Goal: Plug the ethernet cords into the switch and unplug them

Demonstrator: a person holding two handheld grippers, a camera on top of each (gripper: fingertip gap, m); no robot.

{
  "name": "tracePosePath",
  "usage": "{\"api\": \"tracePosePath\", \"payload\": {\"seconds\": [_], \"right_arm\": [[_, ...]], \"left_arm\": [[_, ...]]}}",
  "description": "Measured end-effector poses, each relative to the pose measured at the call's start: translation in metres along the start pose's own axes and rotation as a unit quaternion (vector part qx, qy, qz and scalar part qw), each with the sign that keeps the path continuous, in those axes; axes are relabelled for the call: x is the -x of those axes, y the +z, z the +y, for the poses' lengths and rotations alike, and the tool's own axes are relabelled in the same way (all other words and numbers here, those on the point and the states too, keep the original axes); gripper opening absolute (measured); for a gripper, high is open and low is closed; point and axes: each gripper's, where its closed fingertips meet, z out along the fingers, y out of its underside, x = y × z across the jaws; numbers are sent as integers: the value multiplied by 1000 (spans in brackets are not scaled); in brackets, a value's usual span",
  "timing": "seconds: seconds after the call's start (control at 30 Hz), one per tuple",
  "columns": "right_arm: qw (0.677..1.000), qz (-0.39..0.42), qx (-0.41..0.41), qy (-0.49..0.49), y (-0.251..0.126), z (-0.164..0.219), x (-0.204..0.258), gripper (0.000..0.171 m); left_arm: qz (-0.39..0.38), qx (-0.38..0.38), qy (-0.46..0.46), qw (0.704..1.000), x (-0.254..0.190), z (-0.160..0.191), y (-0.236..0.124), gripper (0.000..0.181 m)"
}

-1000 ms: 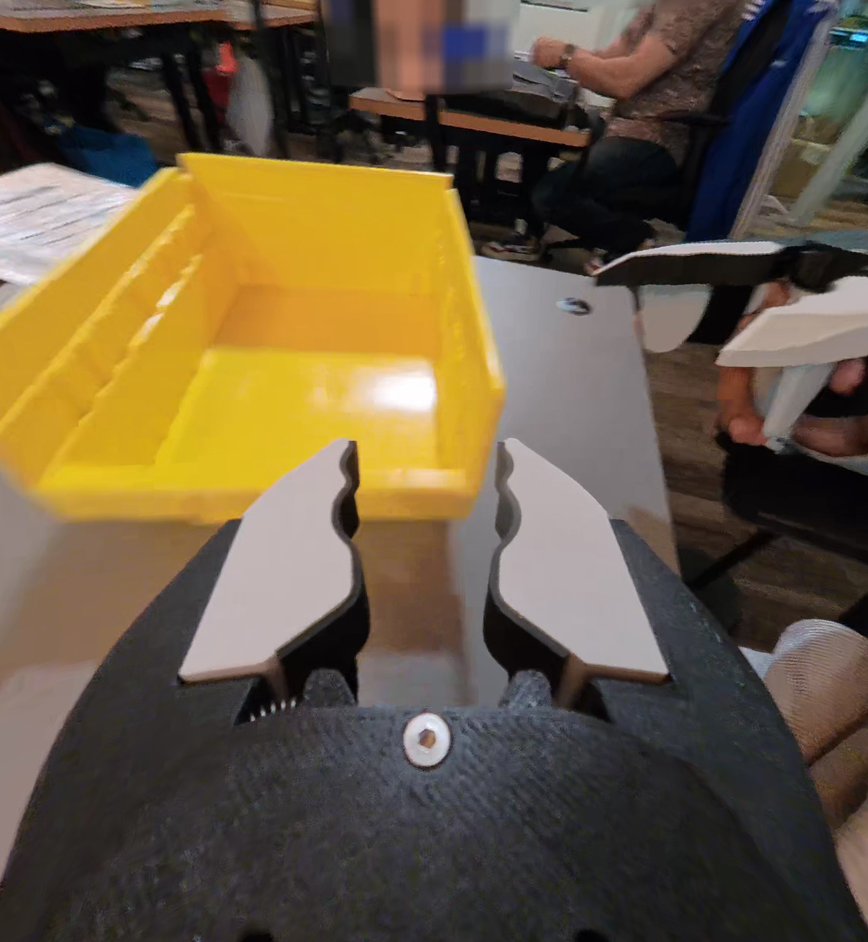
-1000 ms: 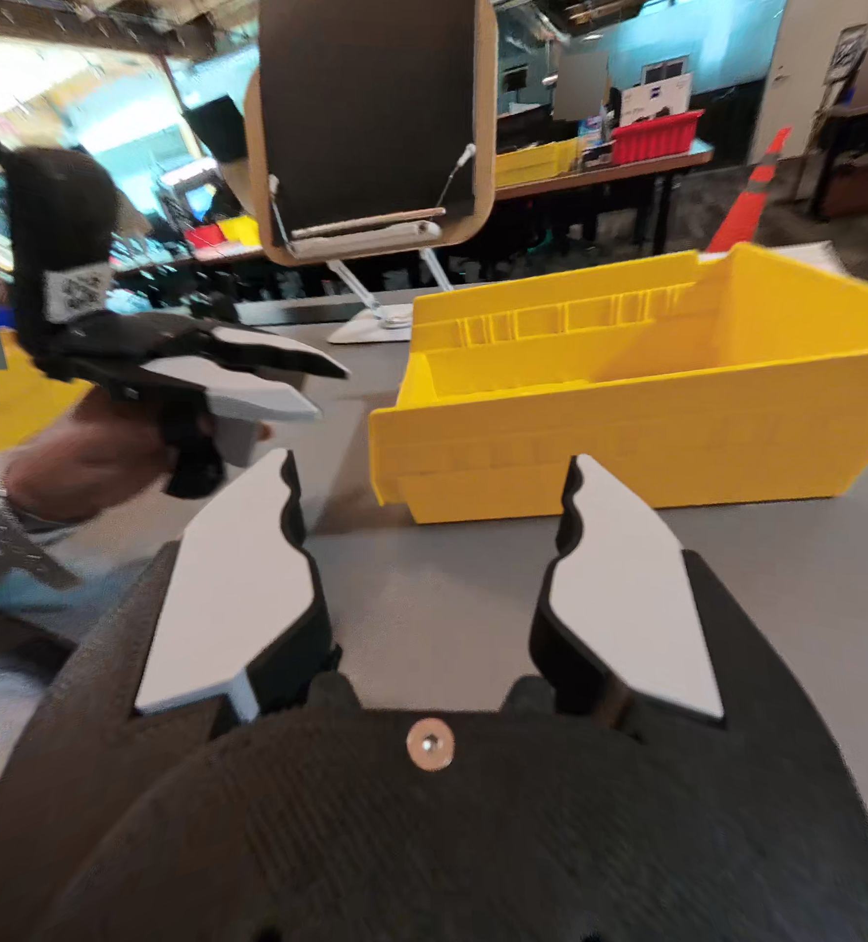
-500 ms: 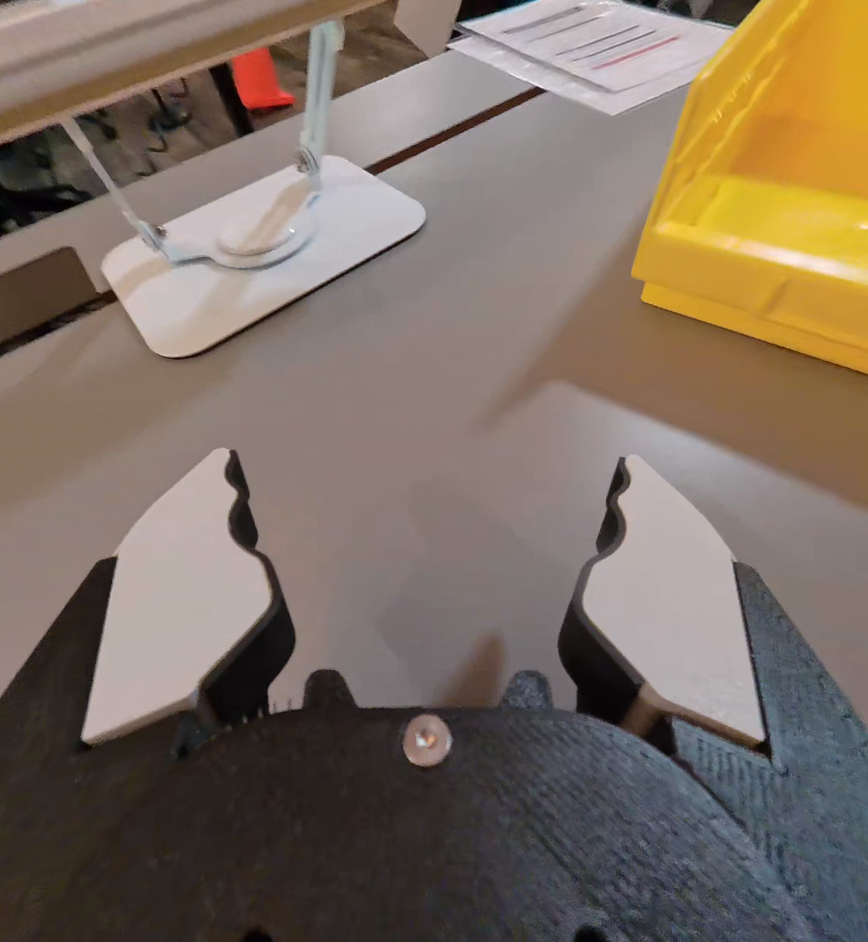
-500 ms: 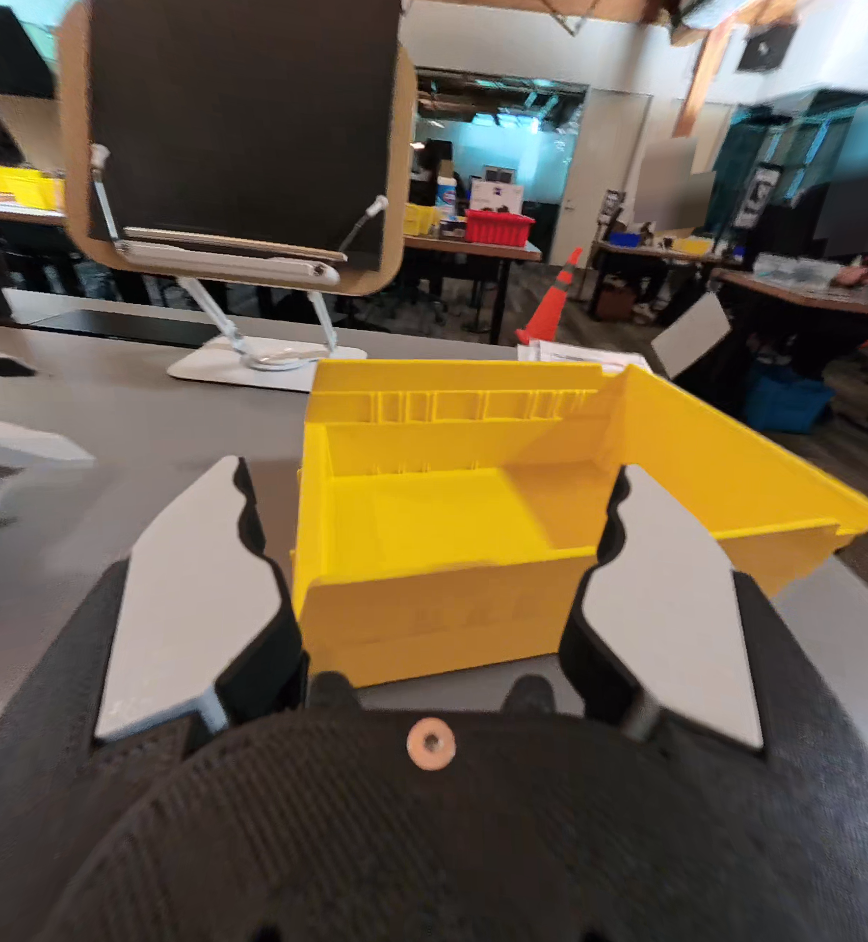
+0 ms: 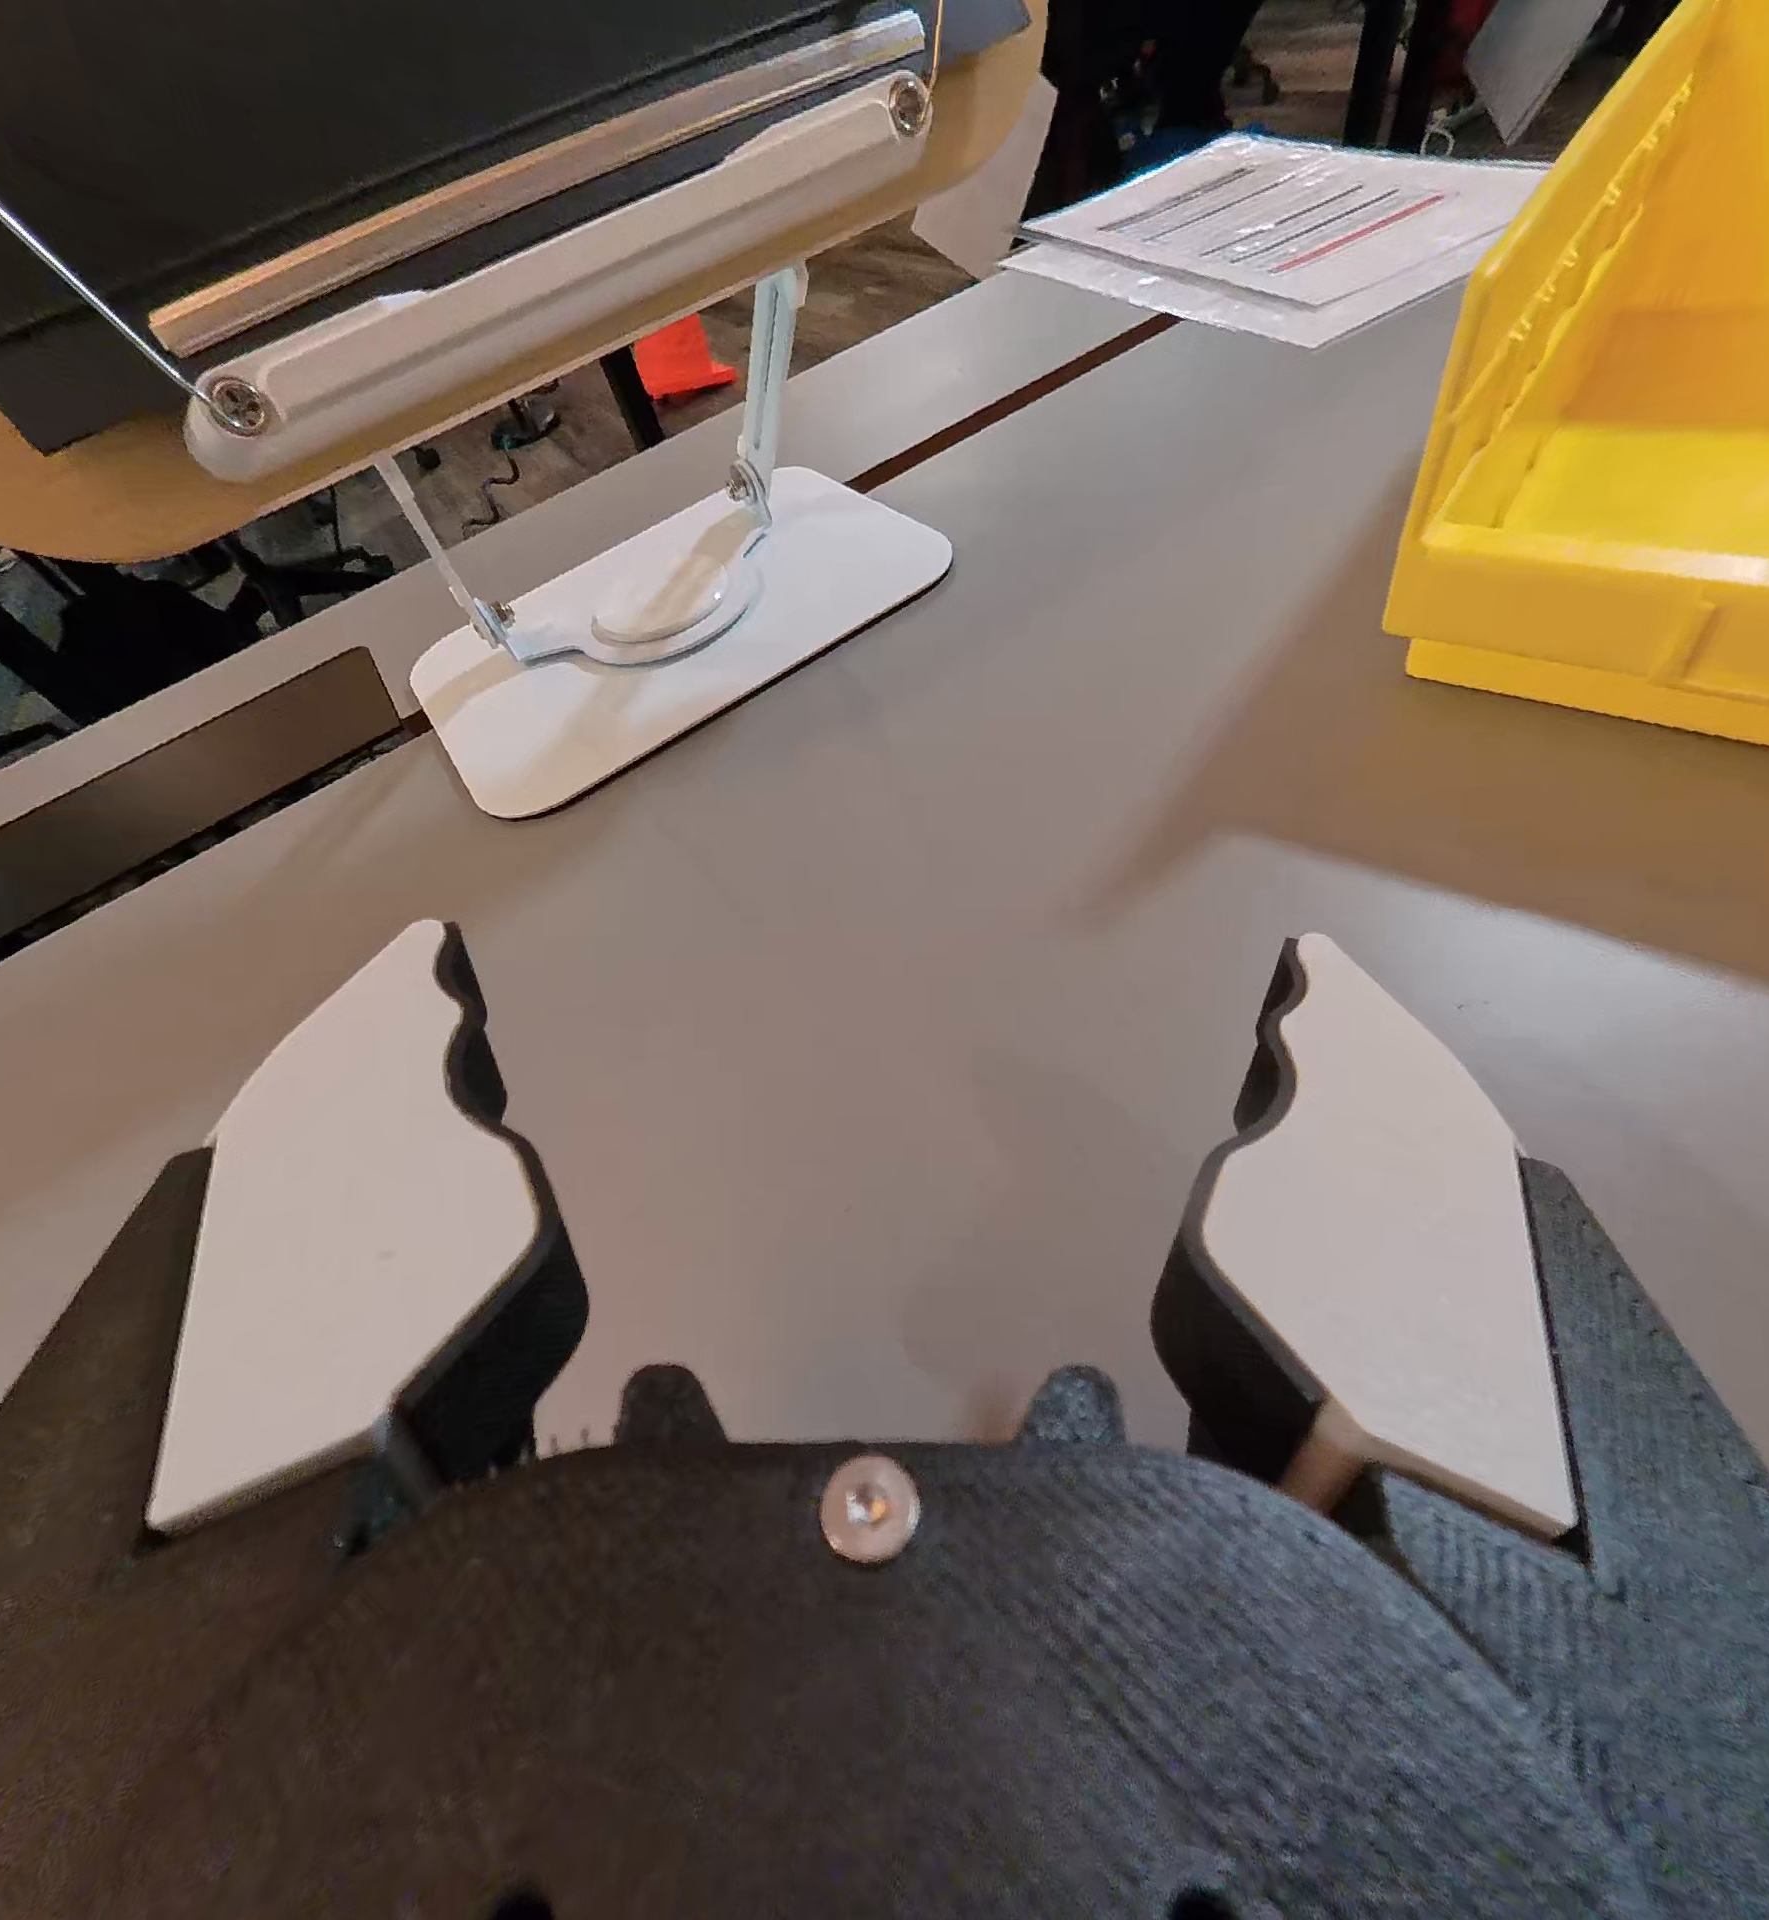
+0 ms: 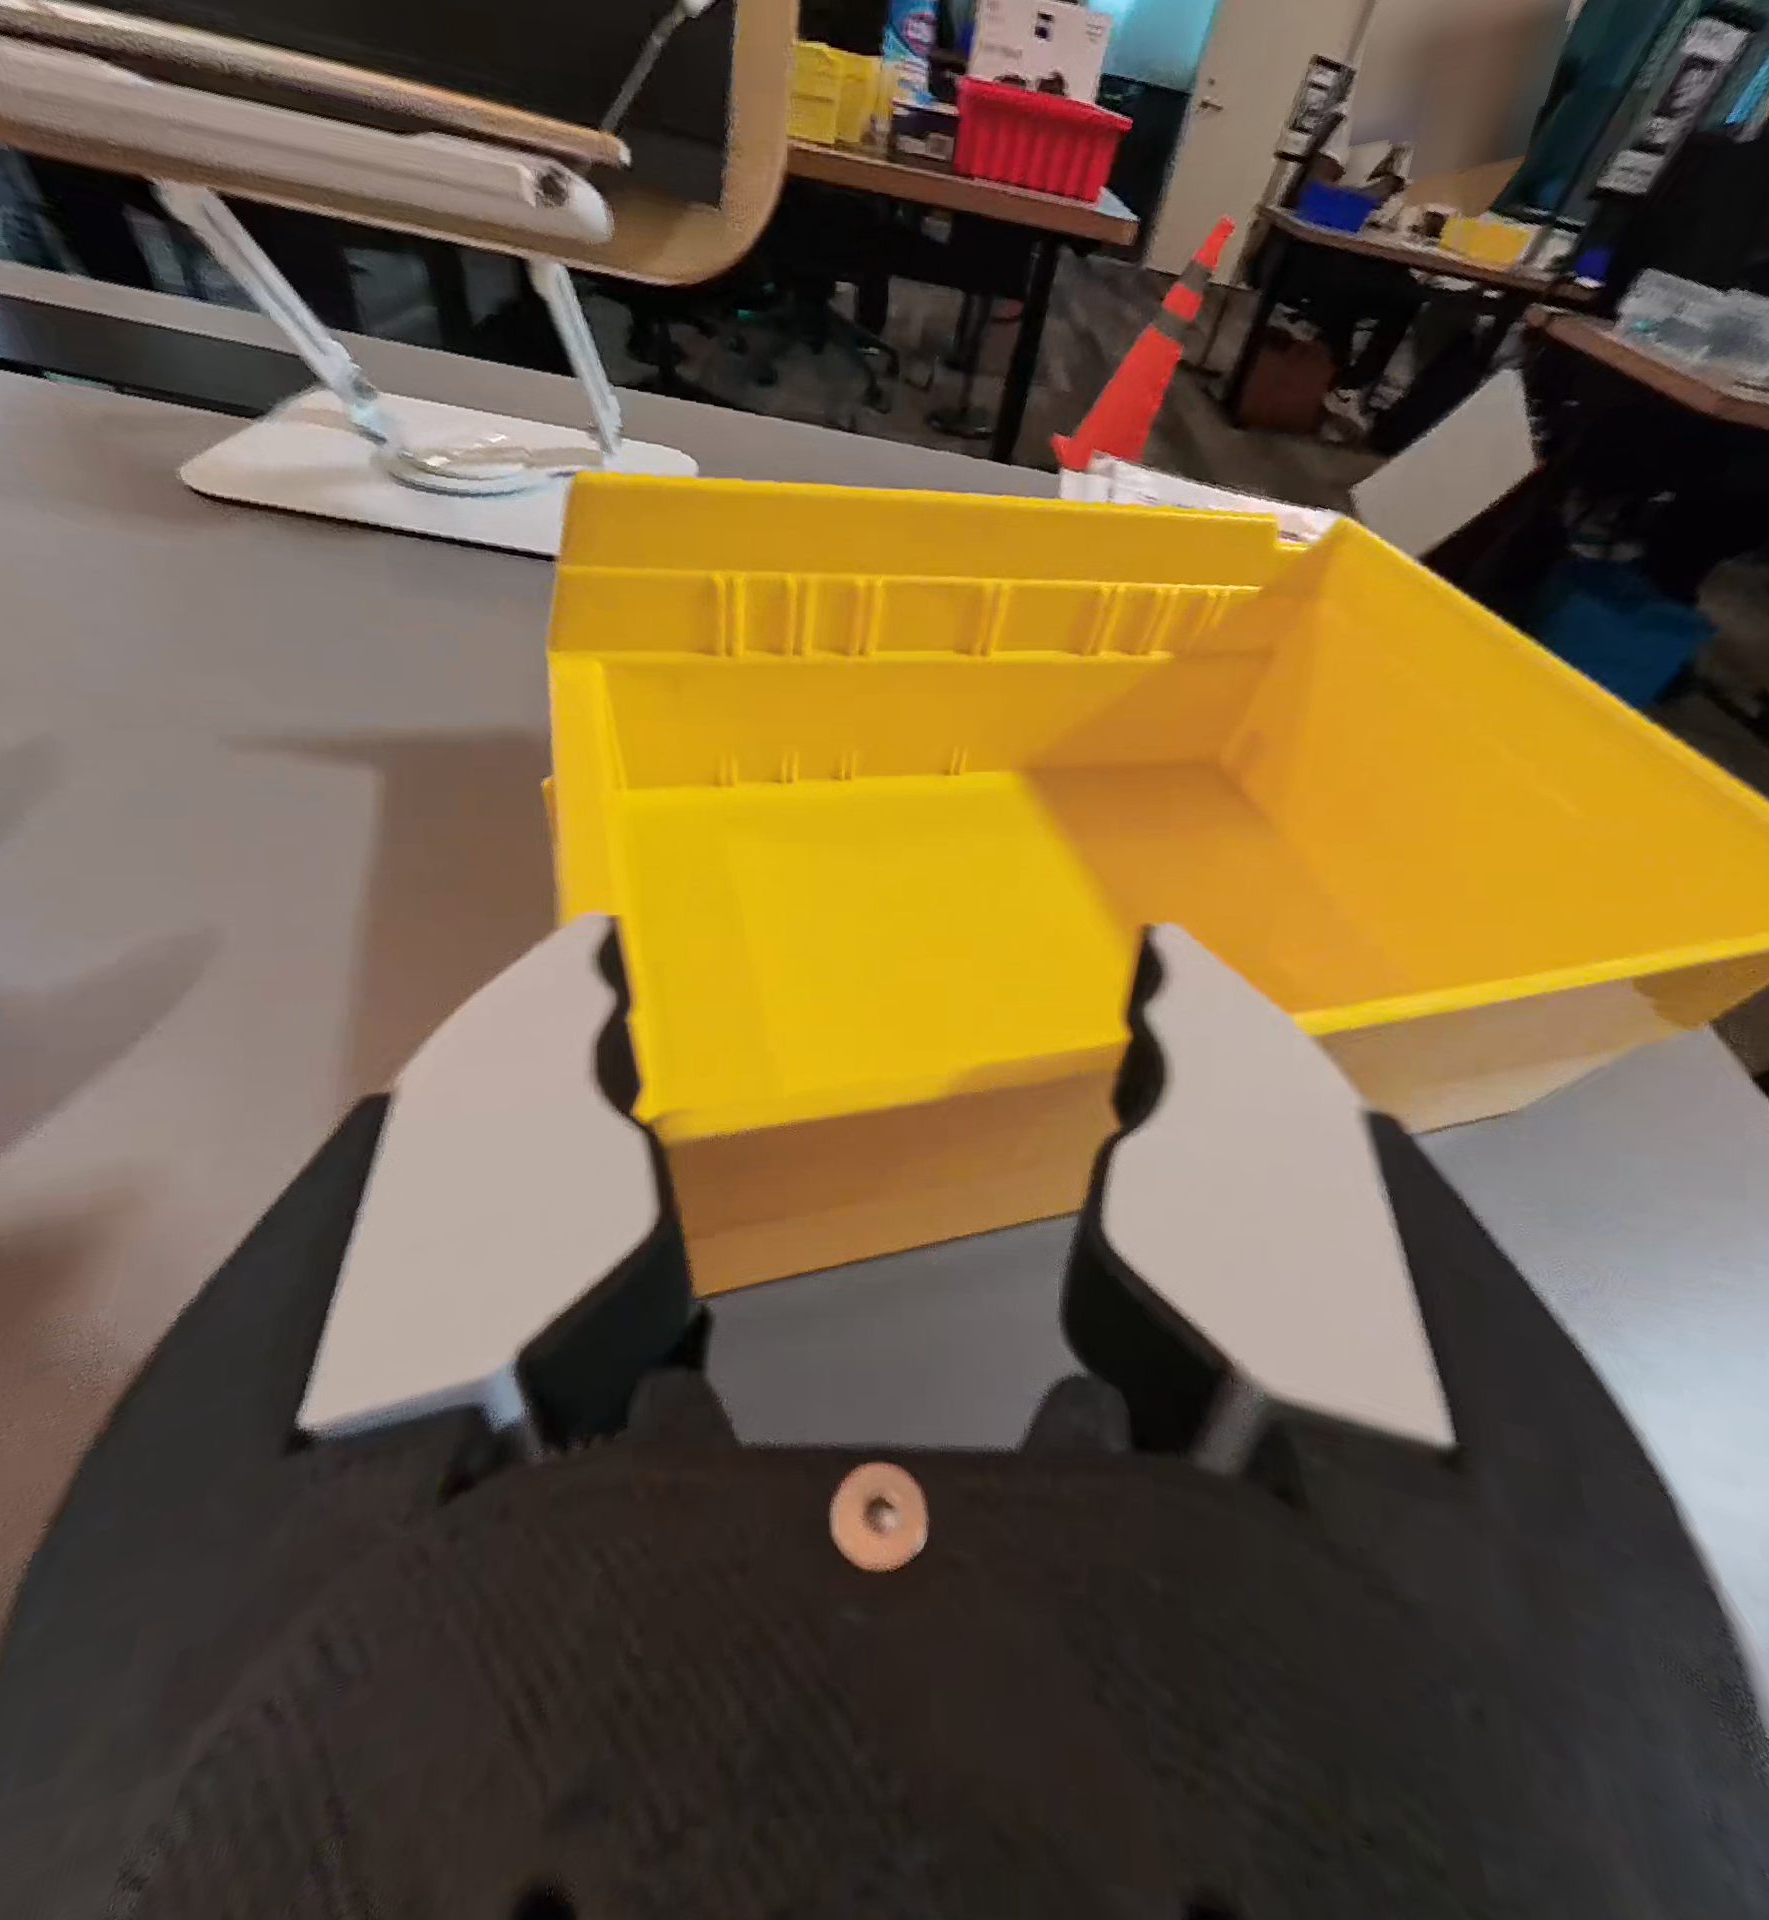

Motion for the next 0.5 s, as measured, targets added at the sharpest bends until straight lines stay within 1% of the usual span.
{"api": "tracePosePath", "payload": {"seconds": [0.03,0.07,0.17,0.27,0.4,0.5], "right_arm": [[1000,-16,-4,8,-5,-1,-1,75],[1000,-23,-5,17,-10,-1,-6,63],[999,-22,-7,44,-23,2,-30,36],[996,-4,-14,91,-33,6,-63,16],[982,14,-38,186,-47,14,-111,0],[965,51,-43,253,-60,29,-151,0]], "left_arm": [[0,0,-1,1000,1,0,0,137],[1,1,-3,1000,1,1,0,137],[7,1,-10,1000,1,1,0,137],[23,0,-19,1000,-2,3,3,136],[34,9,-28,999,-5,8,7,136],[39,12,-33,999,-5,10,8,136]]}}
